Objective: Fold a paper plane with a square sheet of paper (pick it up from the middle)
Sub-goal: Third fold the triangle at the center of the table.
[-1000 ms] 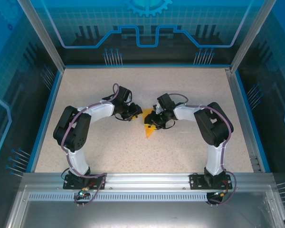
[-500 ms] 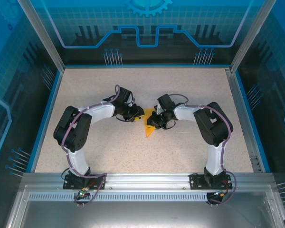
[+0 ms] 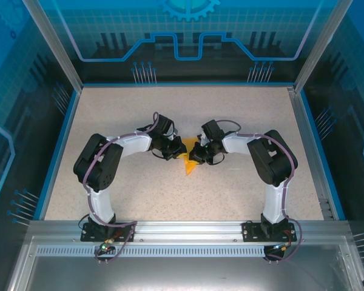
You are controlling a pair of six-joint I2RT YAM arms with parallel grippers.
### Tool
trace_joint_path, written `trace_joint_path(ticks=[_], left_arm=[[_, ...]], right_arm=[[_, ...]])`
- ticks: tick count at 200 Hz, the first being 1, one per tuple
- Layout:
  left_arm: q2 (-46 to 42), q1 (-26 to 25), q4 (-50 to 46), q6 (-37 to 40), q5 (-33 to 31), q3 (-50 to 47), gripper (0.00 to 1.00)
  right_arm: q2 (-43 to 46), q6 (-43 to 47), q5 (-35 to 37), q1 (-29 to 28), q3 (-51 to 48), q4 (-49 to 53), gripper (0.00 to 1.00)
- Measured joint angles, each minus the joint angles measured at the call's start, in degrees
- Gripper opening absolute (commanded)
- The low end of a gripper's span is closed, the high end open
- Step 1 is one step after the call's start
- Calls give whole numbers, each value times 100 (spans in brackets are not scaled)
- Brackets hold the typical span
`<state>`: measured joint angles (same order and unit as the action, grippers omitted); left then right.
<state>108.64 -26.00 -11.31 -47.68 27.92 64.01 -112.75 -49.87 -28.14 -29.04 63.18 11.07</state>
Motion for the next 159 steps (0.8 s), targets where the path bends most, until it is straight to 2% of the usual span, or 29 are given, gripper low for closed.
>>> trace_joint_path(ticks=[83, 159], left_arm=[[304, -70, -136, 22, -9, 146, 4], [426, -103, -391, 219, -302, 240, 2]], right_arm=[[0, 0, 0, 2, 0, 2, 0], [98, -72, -87, 31, -105, -175, 0]])
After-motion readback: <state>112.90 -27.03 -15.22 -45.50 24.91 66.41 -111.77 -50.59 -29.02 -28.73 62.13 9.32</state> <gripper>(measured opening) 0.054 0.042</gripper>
